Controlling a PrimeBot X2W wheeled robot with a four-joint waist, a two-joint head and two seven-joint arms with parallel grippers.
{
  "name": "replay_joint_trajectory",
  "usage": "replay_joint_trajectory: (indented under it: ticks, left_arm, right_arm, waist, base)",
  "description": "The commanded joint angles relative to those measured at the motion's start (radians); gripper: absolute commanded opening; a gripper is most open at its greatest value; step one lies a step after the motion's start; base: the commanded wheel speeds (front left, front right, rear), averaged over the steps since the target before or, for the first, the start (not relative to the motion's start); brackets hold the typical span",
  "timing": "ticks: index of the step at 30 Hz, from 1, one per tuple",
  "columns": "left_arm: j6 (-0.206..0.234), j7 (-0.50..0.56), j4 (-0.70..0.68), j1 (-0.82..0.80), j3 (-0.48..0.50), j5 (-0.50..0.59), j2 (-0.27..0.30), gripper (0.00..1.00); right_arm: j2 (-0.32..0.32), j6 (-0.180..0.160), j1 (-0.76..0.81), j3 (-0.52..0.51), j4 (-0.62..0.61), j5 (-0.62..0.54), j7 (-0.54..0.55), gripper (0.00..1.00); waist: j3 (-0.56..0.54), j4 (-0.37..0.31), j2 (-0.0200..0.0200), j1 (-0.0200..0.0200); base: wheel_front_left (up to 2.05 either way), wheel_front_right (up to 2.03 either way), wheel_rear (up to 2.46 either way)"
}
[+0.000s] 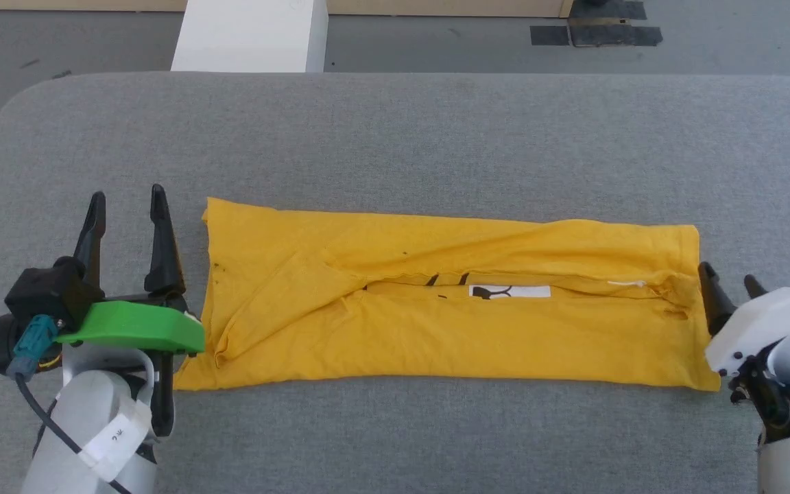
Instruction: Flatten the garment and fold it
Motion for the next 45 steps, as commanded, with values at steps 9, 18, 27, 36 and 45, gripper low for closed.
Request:
replay_joint_trajectory:
  ticks: [9,18,27,36,45]
  left_arm:
    - [-0.080,-0.004,0.061,-0.007,0.076,0.087,-0.080,1.00]
    - [-0.129,-0.004,0.086,-0.002,0.126,0.133,-0.117,1.00]
    - [-0.158,-0.004,0.114,-0.002,0.154,0.160,-0.141,1.00]
    - [-0.178,-0.005,0.127,-0.015,0.163,0.178,-0.156,1.00]
    - [-0.195,-0.005,0.135,-0.029,0.163,0.193,-0.170,1.00]
  right_arm:
    - [0.001,-0.001,-0.132,-0.016,0.251,-0.076,0.154,1.00]
    - [0.001,-0.001,-0.151,0.065,0.305,-0.084,0.300,0.11]
    - [0.001,-0.001,-0.115,0.023,0.218,-0.129,0.260,0.00]
    - [-0.026,-0.001,-0.091,-0.126,0.078,-0.367,0.181,0.00]
    - [-0.085,-0.001,-0.089,-0.222,0.069,-0.452,0.154,0.00]
  waist:
    - [0.001,-0.010,-0.0001,0.0000]
    - [-0.007,-0.007,-0.0001,0.0000]
    - [-0.013,-0.010,-0.0001,0.0000]
    - [-0.006,-0.009,-0.0001,0.0000]
    - [0.006,0.001,-0.0001,0.0000]
  base:
    - [0.00,0.00,0.00]
    - [0.00,0.00,0.00]
    - [0.00,0.00,0.00]
    - [0.00,0.00,0.00]
    - [0.00,0.00,0.00]
